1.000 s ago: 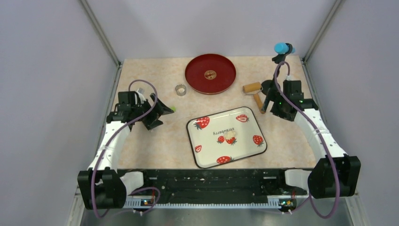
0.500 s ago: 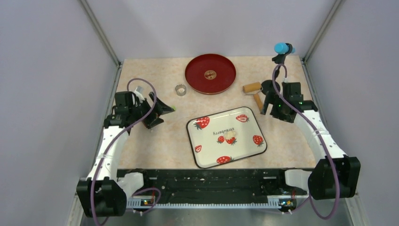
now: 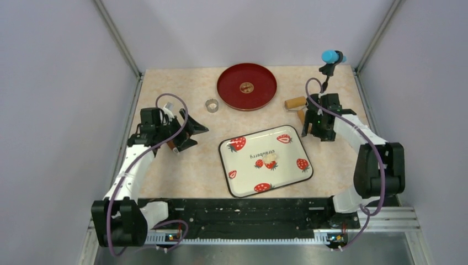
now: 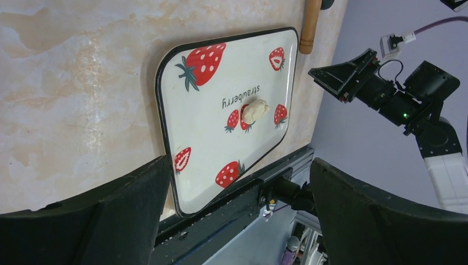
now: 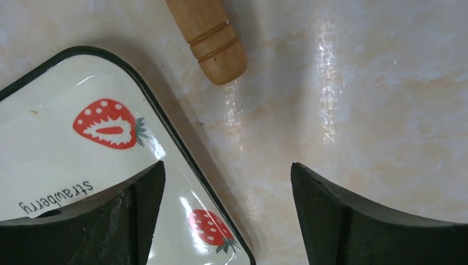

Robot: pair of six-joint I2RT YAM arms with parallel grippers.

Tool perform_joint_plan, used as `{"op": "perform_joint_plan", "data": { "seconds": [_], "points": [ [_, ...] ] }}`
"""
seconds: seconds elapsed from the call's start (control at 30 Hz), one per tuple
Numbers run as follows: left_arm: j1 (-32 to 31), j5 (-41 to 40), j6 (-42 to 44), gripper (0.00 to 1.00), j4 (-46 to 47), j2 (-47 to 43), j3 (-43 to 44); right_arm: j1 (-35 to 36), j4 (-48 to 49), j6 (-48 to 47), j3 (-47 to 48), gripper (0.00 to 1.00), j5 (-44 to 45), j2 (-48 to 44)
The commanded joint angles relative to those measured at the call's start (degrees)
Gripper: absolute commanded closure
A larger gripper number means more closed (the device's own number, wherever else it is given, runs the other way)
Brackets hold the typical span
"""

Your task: Roll out the dumpling wrappers from the dough

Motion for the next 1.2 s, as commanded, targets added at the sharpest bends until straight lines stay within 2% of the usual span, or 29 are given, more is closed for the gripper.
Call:
{"op": "perform_joint_plan", "data": {
  "seconds": [0.0, 0.33, 0.53, 0.7, 0.77, 0.87, 1.0, 1.03, 1.17],
  "points": [
    [-1.3, 2.2, 0.3, 0.01, 4.0, 2.6, 1.9, 0.1, 4.9, 0.5, 5.0, 0.22, 0.8, 4.9],
    [-1.3, 0.8, 1.7, 0.01, 6.5, 11.1, 8.0, 3.8, 9.1, -4.7, 10.2, 0.35, 8.6, 15.2],
    [-1.3, 0.8, 2.1, 0.01, 7.2, 13.6, 11.1, 6.2, 9.8, -4.4, 13.2, 0.39, 10.5, 20.5],
    [-1.3, 1.2, 1.9, 0.02, 7.4, 14.7, 12.0, 6.7, 9.5, -4.8, 15.4, 0.47, 11.2, 23.6],
    [-1.3, 1.5, 2.1, 0.01, 7.8, 14.4, 11.8, 6.7, 9.6, -5.4, 15.6, 0.52, 10.6, 23.8],
    [-1.3, 2.2, 2.8, 0.01, 8.3, 13.7, 11.8, 7.0, 9.9, -6.2, 15.4, 0.66, 9.7, 23.8],
    [-1.3, 1.1, 4.7, 0.01, 6.2, 13.2, 13.6, 7.6, 9.9, -6.8, 15.6, 0.97, 9.6, 23.8],
    [-1.3, 0.5, 5.5, 0.01, 5.2, 13.3, 14.8, 7.6, 9.8, -6.8, 15.9, 1.0, 9.6, 23.5],
    [-1.3, -1.4, 9.0, 0.01, 1.9, 13.3, 19.6, 8.4, 8.6, -7.5, 18.5, 1.0, 10.2, 23.1]
  ]
}}
